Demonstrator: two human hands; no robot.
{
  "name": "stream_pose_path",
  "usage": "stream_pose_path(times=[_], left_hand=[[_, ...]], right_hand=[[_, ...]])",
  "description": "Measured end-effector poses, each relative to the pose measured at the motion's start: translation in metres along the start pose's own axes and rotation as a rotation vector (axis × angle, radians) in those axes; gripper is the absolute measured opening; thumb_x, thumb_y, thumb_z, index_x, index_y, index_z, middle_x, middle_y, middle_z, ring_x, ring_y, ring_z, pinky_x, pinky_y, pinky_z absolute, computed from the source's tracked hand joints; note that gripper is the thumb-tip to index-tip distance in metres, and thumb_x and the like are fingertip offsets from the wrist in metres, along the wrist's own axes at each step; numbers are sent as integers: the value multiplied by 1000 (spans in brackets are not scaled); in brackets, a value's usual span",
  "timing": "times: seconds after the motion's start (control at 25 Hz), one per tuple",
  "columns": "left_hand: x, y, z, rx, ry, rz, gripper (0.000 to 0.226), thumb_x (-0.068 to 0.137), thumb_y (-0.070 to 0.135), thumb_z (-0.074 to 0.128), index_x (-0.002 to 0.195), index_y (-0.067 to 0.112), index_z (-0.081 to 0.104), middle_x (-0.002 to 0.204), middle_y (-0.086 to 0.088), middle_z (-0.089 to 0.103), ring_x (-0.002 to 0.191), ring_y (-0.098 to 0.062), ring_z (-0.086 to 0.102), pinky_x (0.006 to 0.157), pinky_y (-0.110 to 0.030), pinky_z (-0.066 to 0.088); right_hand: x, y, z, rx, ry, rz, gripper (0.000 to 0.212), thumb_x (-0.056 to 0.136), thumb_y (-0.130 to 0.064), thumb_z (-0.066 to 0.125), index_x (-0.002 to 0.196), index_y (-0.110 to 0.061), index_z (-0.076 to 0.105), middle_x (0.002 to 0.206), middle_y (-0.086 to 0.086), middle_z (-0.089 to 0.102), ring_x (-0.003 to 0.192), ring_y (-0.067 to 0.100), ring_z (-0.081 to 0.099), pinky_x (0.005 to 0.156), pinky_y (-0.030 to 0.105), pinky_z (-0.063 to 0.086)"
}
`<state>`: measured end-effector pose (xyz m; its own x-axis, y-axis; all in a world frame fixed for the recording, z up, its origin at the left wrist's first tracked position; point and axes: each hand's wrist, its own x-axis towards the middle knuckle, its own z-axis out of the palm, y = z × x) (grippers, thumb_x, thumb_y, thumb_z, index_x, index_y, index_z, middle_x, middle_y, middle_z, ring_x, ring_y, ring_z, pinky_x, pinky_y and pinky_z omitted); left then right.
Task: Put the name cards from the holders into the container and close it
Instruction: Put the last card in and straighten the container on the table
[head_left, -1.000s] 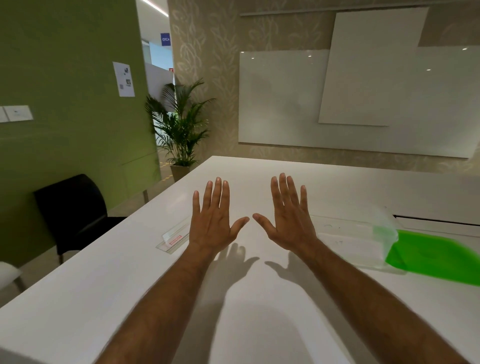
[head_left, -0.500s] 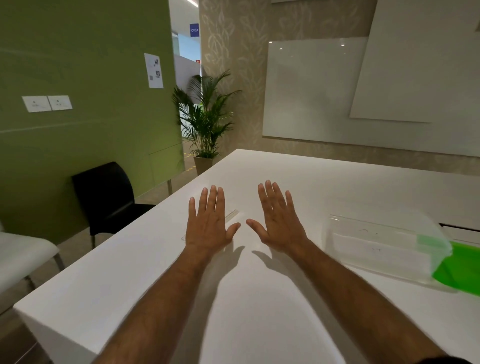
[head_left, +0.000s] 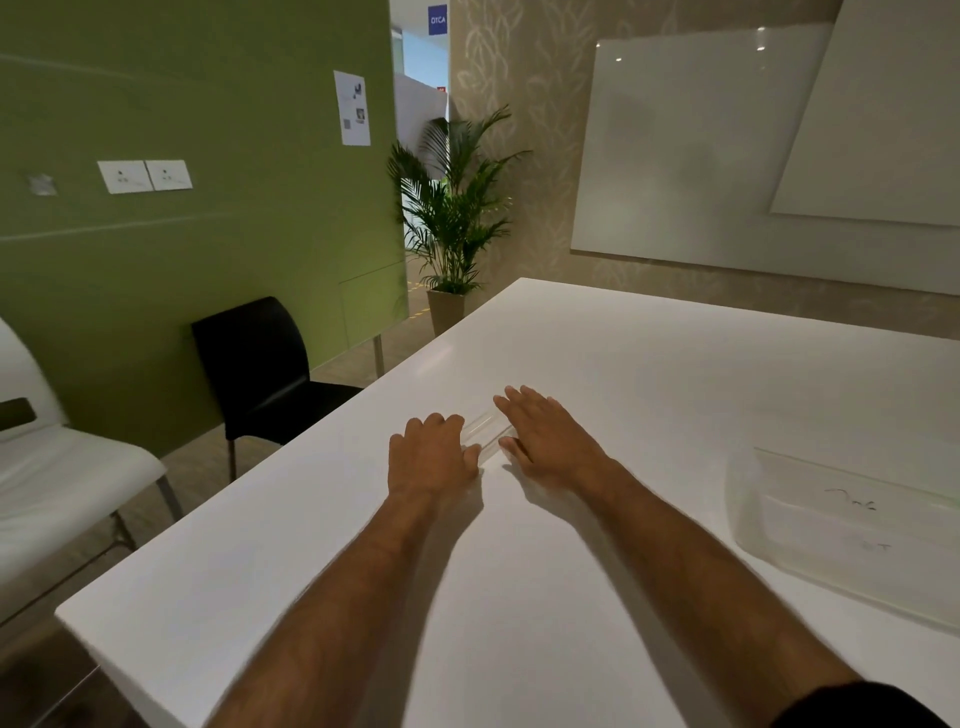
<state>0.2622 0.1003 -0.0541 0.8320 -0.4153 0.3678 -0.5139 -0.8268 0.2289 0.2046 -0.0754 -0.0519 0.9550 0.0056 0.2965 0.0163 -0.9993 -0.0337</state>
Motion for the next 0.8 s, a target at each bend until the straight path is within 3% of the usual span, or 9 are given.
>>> stream_pose_path(times=[0.16, 0.36, 0.56, 0.72, 0.8], left_hand=[[7, -3, 0, -111, 31, -35, 31, 92, 40, 52, 111, 23, 70, 107, 0, 73, 97, -23, 64, 84, -37, 44], [8, -3, -5, -285, 19, -90, 23, 92, 31, 58, 99, 16, 75, 93, -5, 75, 82, -24, 66, 70, -30, 46], [3, -1, -20, -352, -12, -54, 22, 94, 27, 56, 91, 18, 77, 84, -3, 75, 83, -26, 65, 70, -31, 47], [-4, 4, -36, -513, -61, -38, 21, 93, 24, 60, 89, 19, 80, 71, 3, 73, 75, -17, 66, 72, -29, 51], [-7, 8, -44, -644, -102, -67, 19, 92, 24, 62, 88, 19, 80, 63, 6, 71, 62, -5, 64, 66, -24, 49]], right_hand=[[15, -3, 10, 64, 3, -49, 52, 103, -39, 33, 151, -23, 27, 162, 2, 24, 149, 22, 19, 119, 41, 19], [19, -5, 16, 82, 55, -68, 50, 101, -38, 36, 149, -23, 33, 158, 2, 32, 148, 20, 22, 119, 40, 18], [-1, -3, 8, 85, 80, -108, 69, 87, -33, 55, 150, -21, 29, 158, 4, 32, 148, 21, 21, 121, 36, 12], [-23, -1, -8, 18, 168, -155, 69, 84, -23, 63, 147, -15, 37, 149, 8, 44, 141, 27, 34, 120, 41, 20], [-33, 1, -19, -3, 184, -169, 66, 82, -19, 66, 143, -13, 43, 141, 10, 52, 134, 28, 43, 118, 43, 24]])
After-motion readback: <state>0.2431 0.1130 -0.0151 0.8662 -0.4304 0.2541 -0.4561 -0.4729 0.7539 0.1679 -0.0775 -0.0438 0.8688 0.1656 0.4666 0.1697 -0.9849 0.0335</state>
